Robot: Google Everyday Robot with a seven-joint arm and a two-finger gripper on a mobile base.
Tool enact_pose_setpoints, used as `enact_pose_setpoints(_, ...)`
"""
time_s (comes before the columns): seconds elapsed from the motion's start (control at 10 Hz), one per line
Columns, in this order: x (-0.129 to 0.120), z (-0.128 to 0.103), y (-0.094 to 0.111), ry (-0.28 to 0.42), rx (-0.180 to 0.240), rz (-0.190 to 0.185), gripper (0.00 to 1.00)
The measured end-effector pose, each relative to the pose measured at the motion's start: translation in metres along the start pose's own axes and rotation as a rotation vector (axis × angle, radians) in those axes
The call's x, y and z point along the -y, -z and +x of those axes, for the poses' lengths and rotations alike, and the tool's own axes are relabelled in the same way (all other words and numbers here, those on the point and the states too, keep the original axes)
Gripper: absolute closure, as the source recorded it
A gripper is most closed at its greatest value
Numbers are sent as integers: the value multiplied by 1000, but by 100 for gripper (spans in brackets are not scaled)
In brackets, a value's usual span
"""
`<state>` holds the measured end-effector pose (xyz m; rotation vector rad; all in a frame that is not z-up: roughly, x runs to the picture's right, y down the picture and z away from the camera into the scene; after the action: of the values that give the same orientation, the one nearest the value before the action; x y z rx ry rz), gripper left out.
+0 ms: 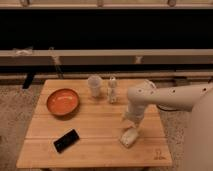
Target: Place the white sponge in the ceramic bowl
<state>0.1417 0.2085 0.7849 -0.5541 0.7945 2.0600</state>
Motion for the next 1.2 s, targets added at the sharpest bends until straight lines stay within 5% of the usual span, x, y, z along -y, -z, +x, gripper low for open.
enact_pose_setpoints(0.2,22,-3,-11,-48,-14,-4,35)
enact_pose_setpoints(1.2,19,8,-43,-69,-70,-1,35)
